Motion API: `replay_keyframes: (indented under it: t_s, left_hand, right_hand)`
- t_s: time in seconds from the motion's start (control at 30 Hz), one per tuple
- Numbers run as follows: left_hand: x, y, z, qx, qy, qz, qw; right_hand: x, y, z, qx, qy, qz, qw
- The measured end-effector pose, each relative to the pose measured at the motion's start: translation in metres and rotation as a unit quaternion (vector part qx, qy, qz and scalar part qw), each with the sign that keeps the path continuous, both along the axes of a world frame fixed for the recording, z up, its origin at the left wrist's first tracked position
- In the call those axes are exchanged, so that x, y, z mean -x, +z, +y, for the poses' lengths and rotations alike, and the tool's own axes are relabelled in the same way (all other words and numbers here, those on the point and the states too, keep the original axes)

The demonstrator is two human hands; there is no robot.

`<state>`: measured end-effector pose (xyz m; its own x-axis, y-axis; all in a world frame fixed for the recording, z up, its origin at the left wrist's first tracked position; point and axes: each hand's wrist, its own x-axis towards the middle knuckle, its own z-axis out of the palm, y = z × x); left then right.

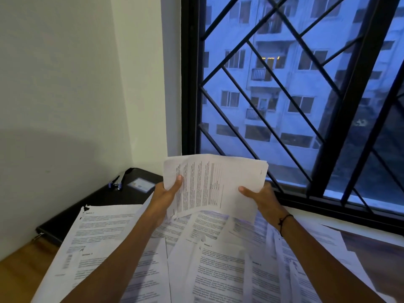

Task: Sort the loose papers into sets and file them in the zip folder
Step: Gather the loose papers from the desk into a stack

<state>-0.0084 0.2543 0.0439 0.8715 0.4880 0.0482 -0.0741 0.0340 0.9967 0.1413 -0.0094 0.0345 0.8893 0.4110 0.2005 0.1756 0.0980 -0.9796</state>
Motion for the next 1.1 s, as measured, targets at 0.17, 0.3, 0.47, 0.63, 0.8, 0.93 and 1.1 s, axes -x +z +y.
replay_keyframes:
  t_s: [0.17, 0.3, 0.47, 0.63, 0.8, 0.93, 1.1]
  left_hand:
    - [-0.002, 0.007, 0.0, -0.047, 0.004, 0.026, 0.999]
    - [0.002, 0.028, 0.002, -0.093, 0.01, -0.008, 0.996]
    - [0.011, 0.034, 0.017, -0.161, -0.035, 0.061, 0.984]
    - [0.006, -0.021, 0.012, -0.281, -0.047, 0.196, 0.938]
    - [-0.007, -0.049, 0.004, -0.352, -0.003, 0.296, 0.888]
    - [-0.019, -0.041, 0.004, -0.444, -0.001, 0.34, 0.829]
    - [-0.026, -0.045, 0.001, -0.45, 0.033, 0.346, 0.823]
  right_hand:
    - [0.001, -0.002, 0.002, 0.014, -0.016, -0.014, 1.0]
    - [-0.003, 0.013, -0.008, 0.033, -0.024, -0.036, 0.999]
    - [-0.007, 0.015, -0.033, 0.108, 0.05, -0.001, 0.993]
    - [0.007, -0.019, -0.041, 0.225, 0.038, 0.015, 0.973]
    - [0.019, -0.04, -0.025, 0.443, -0.127, -0.142, 0.876]
    - [0.036, -0.035, -0.004, 0.534, -0.164, -0.381, 0.737]
    - [0.048, -0.046, 0.037, 0.561, -0.007, -0.458, 0.69]
